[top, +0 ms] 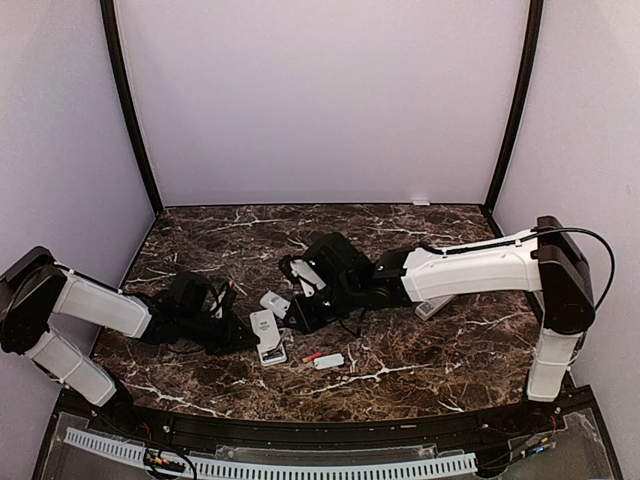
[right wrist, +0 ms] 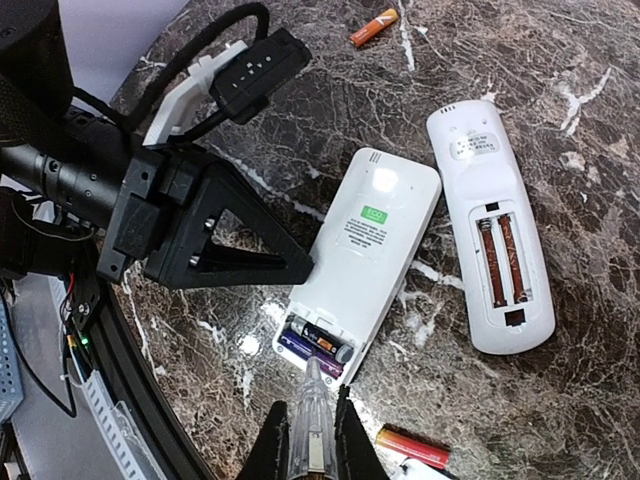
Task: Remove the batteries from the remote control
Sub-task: Remove the battery from the remote control without the battery cover.
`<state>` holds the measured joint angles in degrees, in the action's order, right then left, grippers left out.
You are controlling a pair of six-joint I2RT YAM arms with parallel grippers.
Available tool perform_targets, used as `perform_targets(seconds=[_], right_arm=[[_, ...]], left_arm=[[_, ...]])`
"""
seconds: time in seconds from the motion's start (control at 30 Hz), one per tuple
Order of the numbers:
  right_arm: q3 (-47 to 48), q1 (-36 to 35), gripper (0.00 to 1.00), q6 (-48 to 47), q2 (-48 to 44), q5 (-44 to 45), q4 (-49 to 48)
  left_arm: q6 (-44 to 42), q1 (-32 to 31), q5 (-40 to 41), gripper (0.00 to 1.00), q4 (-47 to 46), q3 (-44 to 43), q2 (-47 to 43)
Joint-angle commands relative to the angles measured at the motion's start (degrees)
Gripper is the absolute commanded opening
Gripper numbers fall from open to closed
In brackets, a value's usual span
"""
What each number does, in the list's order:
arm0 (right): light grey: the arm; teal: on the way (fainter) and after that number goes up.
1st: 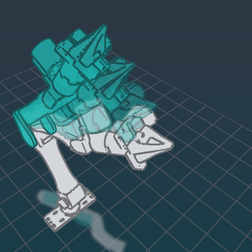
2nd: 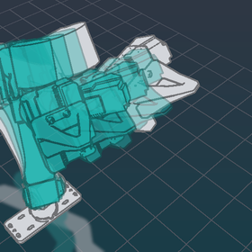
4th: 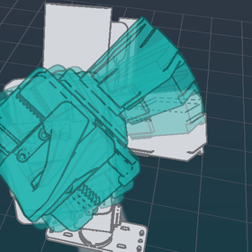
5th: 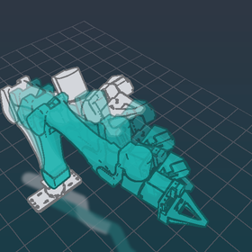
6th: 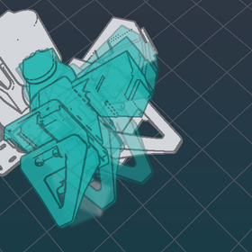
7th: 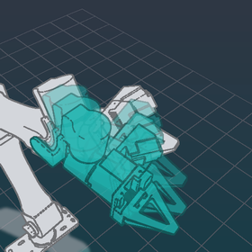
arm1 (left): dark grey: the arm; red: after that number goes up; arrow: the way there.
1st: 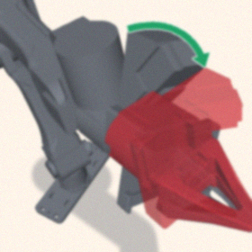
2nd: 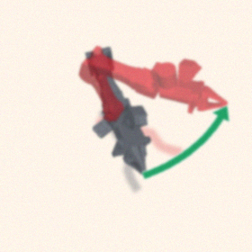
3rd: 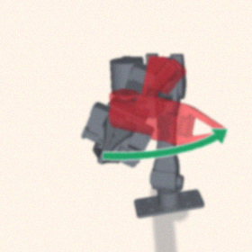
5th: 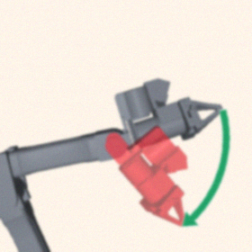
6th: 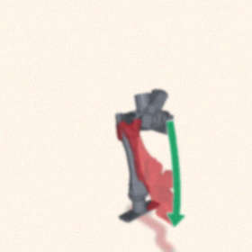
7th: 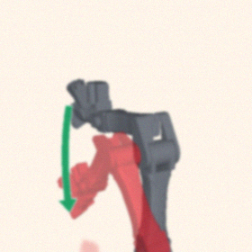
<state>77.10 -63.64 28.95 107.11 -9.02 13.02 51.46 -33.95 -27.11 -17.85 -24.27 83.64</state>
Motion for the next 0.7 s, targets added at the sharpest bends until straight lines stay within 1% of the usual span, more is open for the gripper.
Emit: perform_targets(seconds=[0.0, 0.17, 0.3, 0.47, 0.67], right_arm=[[1.77, -1.11, 0.00, -1.04, 1.58, 4.29, 2.66], [2.10, -1.74, 0.00, -1.26, 2.26, 6.96, 2.40], [0.70, -2.32, 0.00, -1.00, 2.51, 9.49, 0.14], [-3.52, -3.51, 0.00, 0.47, 0.83, 13.63, -6.31], [-10.03, -6.34, 0.00, -0.08, -2.45, 19.36, -17.16]], left_arm=[[-0.65, 0.20, -0.36, 0.14, -0.10, -0.60, -0.05], [-0.66, 0.20, -0.45, 0.13, -0.17, -0.66, 0.01], [-0.66, 0.20, -0.56, 0.13, -0.12, -0.73, 0.04], [-0.74, 0.20, -0.79, 0.13, -0.17, -0.84, 0.20], [-0.68, 0.21, -1.09, 0.12, -0.35, -0.95, 0.43]])
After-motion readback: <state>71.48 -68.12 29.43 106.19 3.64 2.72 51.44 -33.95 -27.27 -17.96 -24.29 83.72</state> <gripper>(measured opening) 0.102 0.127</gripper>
